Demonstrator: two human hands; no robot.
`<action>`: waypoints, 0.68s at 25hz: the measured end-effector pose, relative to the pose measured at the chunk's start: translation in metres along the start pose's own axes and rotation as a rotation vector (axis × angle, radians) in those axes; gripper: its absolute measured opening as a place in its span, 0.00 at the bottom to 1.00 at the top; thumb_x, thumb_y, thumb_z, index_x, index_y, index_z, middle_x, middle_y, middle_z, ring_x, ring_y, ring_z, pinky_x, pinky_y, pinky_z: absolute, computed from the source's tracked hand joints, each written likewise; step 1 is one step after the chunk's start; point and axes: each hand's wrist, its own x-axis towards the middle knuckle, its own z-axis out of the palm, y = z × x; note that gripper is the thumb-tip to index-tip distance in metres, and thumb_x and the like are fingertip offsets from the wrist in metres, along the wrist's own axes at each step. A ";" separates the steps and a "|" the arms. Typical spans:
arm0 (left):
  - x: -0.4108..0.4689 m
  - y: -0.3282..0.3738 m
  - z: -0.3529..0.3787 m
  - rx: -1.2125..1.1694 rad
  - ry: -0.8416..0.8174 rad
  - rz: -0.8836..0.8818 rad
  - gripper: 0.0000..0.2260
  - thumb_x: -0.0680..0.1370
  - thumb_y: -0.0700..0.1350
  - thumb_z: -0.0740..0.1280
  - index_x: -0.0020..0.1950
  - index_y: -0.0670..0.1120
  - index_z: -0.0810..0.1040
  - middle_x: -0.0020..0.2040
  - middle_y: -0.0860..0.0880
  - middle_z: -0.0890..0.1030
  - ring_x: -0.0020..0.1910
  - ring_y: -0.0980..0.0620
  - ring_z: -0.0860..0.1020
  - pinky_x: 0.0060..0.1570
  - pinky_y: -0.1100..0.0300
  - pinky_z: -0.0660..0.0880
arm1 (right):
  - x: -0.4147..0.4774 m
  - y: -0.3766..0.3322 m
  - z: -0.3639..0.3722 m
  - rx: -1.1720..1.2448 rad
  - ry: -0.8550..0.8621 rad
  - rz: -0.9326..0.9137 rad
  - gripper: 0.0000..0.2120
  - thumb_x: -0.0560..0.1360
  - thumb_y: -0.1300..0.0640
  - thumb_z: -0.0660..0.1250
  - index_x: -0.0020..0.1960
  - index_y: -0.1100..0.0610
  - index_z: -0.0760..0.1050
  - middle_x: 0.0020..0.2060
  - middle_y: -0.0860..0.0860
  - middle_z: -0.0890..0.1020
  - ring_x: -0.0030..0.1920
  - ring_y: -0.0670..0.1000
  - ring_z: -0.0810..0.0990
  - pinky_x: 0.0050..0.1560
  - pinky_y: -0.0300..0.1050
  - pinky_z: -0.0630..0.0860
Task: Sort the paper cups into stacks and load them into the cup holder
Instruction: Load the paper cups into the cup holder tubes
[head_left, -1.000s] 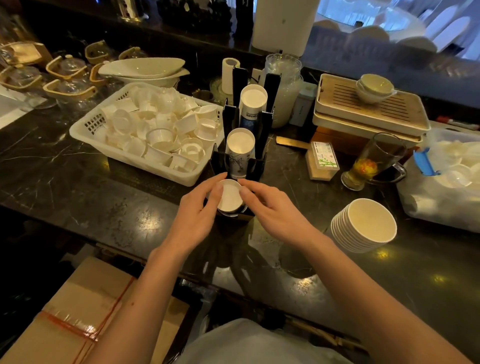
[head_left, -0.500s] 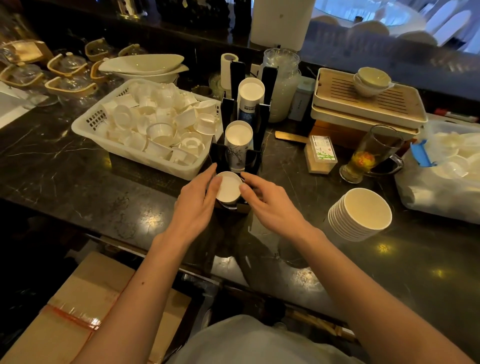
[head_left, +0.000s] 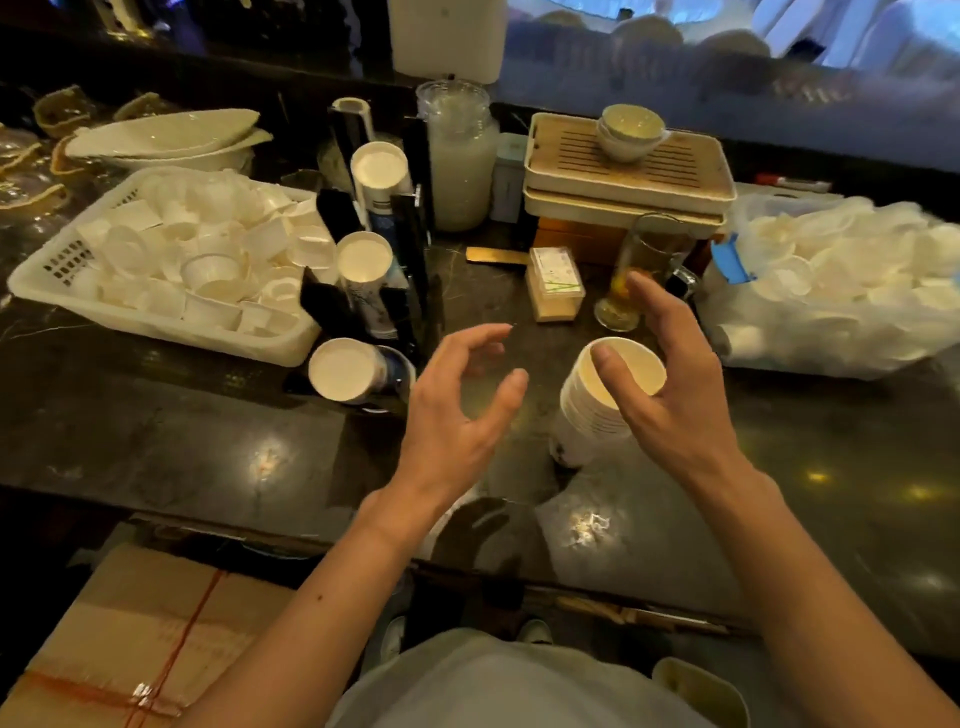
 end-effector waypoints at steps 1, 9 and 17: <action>0.000 -0.005 0.013 -0.014 -0.069 -0.056 0.20 0.77 0.49 0.69 0.68 0.50 0.72 0.63 0.53 0.76 0.63 0.57 0.75 0.62 0.56 0.74 | -0.005 0.012 -0.008 0.013 0.010 0.043 0.31 0.77 0.49 0.68 0.76 0.52 0.61 0.72 0.45 0.67 0.70 0.35 0.64 0.69 0.35 0.63; 0.000 -0.031 0.078 -0.048 -0.309 -0.292 0.40 0.70 0.62 0.71 0.77 0.63 0.53 0.78 0.56 0.60 0.73 0.60 0.62 0.69 0.61 0.63 | -0.044 0.084 -0.027 0.297 -0.206 0.374 0.41 0.73 0.45 0.70 0.79 0.44 0.52 0.76 0.45 0.62 0.73 0.40 0.64 0.73 0.51 0.66; -0.004 -0.030 0.102 -0.123 -0.319 -0.307 0.26 0.78 0.56 0.64 0.75 0.64 0.59 0.69 0.69 0.67 0.67 0.73 0.65 0.59 0.75 0.67 | -0.045 0.105 -0.018 0.357 -0.325 0.299 0.36 0.75 0.50 0.70 0.78 0.44 0.57 0.71 0.43 0.71 0.69 0.42 0.71 0.69 0.54 0.71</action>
